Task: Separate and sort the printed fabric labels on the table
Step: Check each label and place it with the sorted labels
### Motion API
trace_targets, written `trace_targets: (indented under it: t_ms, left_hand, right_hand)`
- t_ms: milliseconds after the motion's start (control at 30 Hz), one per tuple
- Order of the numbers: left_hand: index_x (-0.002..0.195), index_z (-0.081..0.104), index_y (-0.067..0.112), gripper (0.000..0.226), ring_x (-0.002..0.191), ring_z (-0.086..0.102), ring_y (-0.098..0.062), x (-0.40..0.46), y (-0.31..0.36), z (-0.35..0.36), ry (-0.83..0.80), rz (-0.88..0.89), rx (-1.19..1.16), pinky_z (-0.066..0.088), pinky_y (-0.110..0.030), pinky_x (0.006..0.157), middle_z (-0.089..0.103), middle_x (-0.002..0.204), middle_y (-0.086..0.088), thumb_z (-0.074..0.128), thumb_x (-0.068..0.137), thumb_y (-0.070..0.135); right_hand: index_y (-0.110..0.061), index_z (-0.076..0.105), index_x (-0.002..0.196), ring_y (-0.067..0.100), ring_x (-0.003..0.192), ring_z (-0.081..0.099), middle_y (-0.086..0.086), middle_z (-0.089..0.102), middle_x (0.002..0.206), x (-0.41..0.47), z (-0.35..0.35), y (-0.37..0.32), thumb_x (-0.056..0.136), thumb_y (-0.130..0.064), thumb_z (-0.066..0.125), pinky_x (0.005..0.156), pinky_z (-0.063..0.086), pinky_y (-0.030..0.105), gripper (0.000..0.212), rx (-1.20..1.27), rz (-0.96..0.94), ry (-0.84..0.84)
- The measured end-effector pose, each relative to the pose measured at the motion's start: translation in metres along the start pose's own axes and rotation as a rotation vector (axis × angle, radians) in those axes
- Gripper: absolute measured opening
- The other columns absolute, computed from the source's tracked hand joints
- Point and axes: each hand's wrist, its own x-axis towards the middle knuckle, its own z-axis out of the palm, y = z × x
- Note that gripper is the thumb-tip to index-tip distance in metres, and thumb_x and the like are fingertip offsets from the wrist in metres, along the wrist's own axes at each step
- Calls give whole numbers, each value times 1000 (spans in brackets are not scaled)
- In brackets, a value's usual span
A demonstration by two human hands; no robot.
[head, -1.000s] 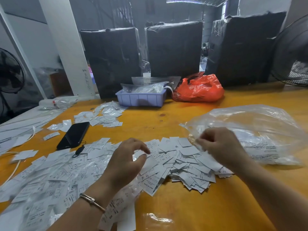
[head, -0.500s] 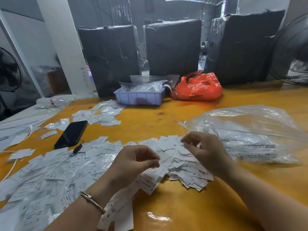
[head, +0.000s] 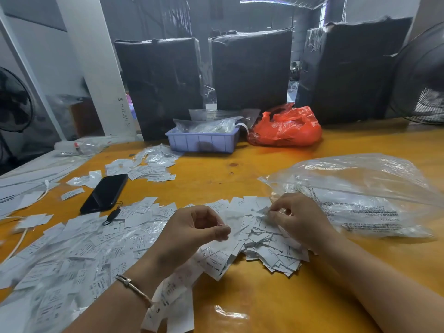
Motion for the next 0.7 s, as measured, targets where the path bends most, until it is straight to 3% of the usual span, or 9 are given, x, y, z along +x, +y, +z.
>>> trace_targets:
  t_ms: [67, 200, 367, 600, 700]
  left_hand:
    - [77, 70, 4, 22, 71, 68, -19, 0, 0, 0, -10, 2, -20, 54, -21, 70, 72, 74, -13, 81, 69, 21]
    - [75, 69, 9, 22, 73, 69, -19, 0, 0, 0, -2, 14, 0, 55, -24, 72, 72, 75, -11, 83, 67, 24]
    - [74, 69, 15, 21, 75, 67, -20, -1, 3, 1, 21, 38, 67, 55, -32, 75, 70, 76, -5, 84, 65, 27]
    - [83, 77, 18, 18, 80, 72, -21, -4, 5, 3, -2, 70, 81, 58, -27, 78, 76, 83, -5, 79, 69, 28]
    - [86, 78, 18, 14, 79, 73, -22, -3, 5, 4, -13, 64, 67, 57, -25, 76, 76, 81, -7, 77, 74, 25]
  right_hand:
    - [-20, 73, 84, 1, 73, 49, -12, 63, 84, -1, -2, -2, 86, -22, 67, 64, 36, 24, 7, 64, -9, 56]
    - [-15, 69, 77, 16, 65, 58, 0, 67, 72, -5, -9, -11, 86, -9, 64, 60, 44, 31, 11, 273, -23, 197]
    - [-4, 61, 89, 25, 63, 68, 12, 72, 79, -16, -17, -30, 88, 6, 56, 49, 46, 25, 12, 765, 28, -35]
    - [0, 67, 88, 11, 59, 61, 4, 70, 72, -28, -22, -51, 75, 13, 66, 53, 43, 14, 19, 956, -86, -115]
    - [0, 69, 89, 13, 58, 56, 5, 69, 71, -29, -26, -54, 73, 9, 69, 53, 41, 18, 18, 997, -84, -103]
